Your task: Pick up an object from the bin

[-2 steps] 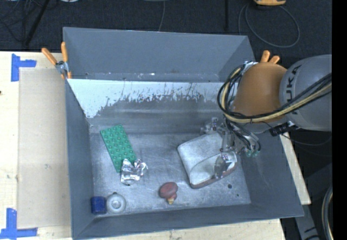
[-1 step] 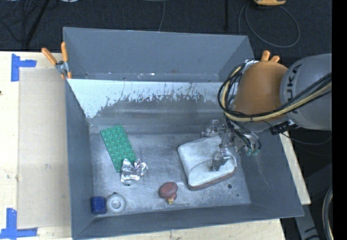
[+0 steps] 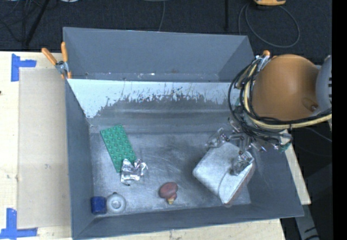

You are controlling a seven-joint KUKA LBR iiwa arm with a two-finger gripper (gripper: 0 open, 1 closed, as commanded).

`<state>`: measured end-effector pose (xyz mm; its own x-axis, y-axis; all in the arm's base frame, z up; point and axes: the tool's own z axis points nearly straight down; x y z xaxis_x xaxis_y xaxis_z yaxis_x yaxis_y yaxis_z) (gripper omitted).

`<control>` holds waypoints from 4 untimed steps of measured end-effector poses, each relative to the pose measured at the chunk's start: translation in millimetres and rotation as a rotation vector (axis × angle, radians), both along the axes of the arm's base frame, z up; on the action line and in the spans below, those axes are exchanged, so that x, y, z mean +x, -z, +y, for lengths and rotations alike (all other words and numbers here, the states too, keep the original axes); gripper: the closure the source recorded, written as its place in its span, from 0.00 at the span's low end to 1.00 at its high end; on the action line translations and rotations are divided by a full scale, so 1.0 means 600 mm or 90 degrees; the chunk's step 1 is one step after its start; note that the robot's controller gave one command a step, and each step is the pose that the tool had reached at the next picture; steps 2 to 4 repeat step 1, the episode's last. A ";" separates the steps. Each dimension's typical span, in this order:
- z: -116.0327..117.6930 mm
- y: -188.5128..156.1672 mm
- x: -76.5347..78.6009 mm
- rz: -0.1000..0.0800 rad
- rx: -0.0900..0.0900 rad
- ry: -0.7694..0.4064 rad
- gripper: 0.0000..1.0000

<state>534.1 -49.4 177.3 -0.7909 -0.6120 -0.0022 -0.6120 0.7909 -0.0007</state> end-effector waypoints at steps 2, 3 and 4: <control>-0.024 -0.090 -0.006 -0.002 -0.001 -0.002 1.00; -0.024 -0.090 -0.006 -0.002 -0.001 -0.002 1.00; -0.024 -0.090 -0.006 -0.002 -0.001 -0.002 1.00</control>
Offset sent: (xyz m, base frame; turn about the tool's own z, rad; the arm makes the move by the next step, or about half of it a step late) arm -0.0047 -0.0139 0.0515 -0.0067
